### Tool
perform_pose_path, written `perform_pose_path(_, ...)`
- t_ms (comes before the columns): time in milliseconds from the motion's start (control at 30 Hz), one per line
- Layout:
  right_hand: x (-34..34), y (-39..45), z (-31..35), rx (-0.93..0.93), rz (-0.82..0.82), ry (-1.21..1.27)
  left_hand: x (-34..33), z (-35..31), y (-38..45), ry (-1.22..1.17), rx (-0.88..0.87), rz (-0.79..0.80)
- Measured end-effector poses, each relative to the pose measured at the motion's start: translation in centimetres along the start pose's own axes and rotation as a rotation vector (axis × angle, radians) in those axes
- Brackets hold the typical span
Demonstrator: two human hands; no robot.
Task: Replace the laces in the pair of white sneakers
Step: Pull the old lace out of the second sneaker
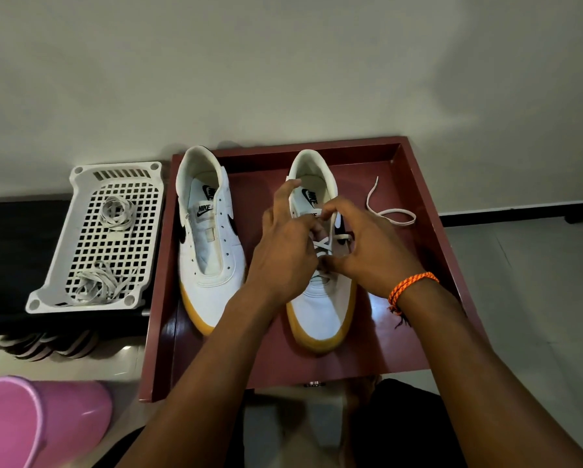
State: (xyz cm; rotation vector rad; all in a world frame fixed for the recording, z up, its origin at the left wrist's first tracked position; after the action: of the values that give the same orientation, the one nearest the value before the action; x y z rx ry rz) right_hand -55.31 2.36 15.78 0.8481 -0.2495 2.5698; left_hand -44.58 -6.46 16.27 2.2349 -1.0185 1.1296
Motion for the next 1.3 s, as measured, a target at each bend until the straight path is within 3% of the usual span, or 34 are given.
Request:
perform_pose_path(133,0.4,-0.2,0.3,-0.015,-0.016,0.016,0.2,0.5,0.5,-0.195,0.018,-0.024)
perform_pose_path(300,0.6,-0.3,0.6,-0.037,-0.013,-0.002,-0.1,2.4,0.5,-1.037,0.434,-0.059)
perform_pose_path(433,0.7,-0.6,0.9,-0.058,-0.013,0.006,0.7,3.4,-0.2,-1.122,0.544,-0.153)
perform_pose_path(533,0.6,-0.7,1.1,-0.062,-0.004,-0.013,0.2,5.0,-0.3,-1.016,0.621,-0.193)
perform_pose_path(667,0.5,-0.6,1.1,-0.067,-0.013,-0.022,3.1,4.0,0.6,-0.451,0.192,-0.382)
perform_pose_path(767,0.3,-0.5,1.1,-0.05,-0.024,-0.032,2.6,0.9,0.1,-0.177,-0.078,-0.274)
perform_pose_path(867,0.5,-0.3,1.0,-0.024,-0.055,-0.061,0.3,0.0,-0.4,0.071,-0.138,-0.118)
perform_pose_path(1300,0.4,-0.3,1.0,-0.018,-0.04,-0.103,-0.5,0.7,0.0,-0.004,0.004,-0.046)
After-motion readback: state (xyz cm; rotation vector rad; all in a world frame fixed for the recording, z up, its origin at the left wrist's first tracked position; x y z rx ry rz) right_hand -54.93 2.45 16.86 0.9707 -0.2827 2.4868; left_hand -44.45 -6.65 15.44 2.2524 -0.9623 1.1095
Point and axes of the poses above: each hand's wrist, its own y-axis towards the middle knuckle, its own x-axis out of the back of the hand, z = x × y, the point moved 7 cm from there along y, towards the middle knuckle, and after that the axes turned 4 degrees about y, right-handed, at the moved point
